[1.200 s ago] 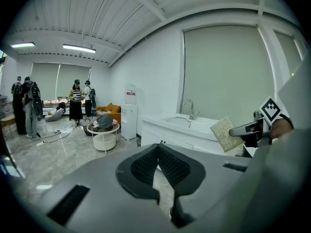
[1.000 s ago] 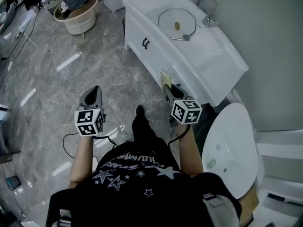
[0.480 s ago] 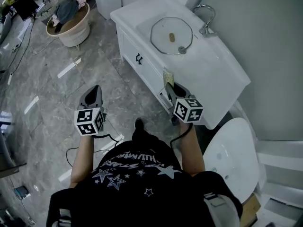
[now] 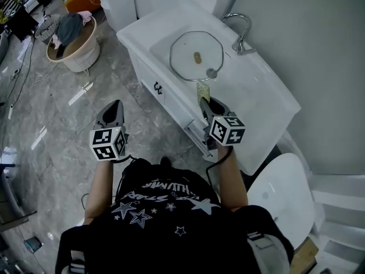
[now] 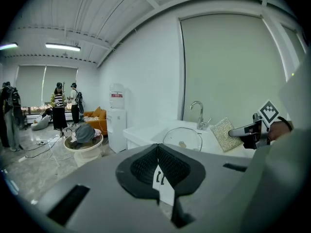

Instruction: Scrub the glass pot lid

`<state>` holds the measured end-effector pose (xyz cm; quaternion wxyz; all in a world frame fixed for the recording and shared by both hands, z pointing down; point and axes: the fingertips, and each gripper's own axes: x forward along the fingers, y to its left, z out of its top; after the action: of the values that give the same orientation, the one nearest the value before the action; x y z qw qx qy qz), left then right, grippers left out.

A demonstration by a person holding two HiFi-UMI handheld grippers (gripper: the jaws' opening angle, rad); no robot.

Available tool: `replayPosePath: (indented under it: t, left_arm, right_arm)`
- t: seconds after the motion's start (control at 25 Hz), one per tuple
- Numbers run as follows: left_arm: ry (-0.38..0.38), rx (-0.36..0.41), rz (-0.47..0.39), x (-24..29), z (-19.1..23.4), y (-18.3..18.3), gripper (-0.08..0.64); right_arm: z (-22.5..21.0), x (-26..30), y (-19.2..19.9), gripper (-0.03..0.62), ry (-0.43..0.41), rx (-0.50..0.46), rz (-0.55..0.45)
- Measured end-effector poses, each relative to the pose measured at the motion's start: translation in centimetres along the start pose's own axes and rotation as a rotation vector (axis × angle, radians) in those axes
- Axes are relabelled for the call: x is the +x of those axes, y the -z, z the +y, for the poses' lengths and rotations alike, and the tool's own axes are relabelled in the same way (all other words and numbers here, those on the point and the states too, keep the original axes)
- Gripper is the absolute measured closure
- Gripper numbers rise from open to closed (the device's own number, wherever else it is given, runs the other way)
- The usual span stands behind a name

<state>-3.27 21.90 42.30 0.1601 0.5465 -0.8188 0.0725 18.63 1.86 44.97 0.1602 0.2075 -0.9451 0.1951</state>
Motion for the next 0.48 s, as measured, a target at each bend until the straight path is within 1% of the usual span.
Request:
replayPosePath:
  t: [0.2, 0.36, 0.48]
  left_arm:
    - [0.029, 0.012, 0.009, 3.5, -0.3, -1.4, 0.551]
    - [0.07, 0.021, 0.017, 6.8, 0.1, -2.1, 0.551]
    - [0.106, 0.035, 0.021, 10.2, 0.4, -2.6, 0.551]
  right_arm:
    - [-1.8, 1.8, -0.4, 0.523, 0.01, 0.026, 0.006]
    - [-3.3, 3.6, -0.5, 0.523, 0.047, 0.048, 0.014]
    - [-4.6, 5.3, -0.9, 0.523, 0.081, 0.054, 0.016]
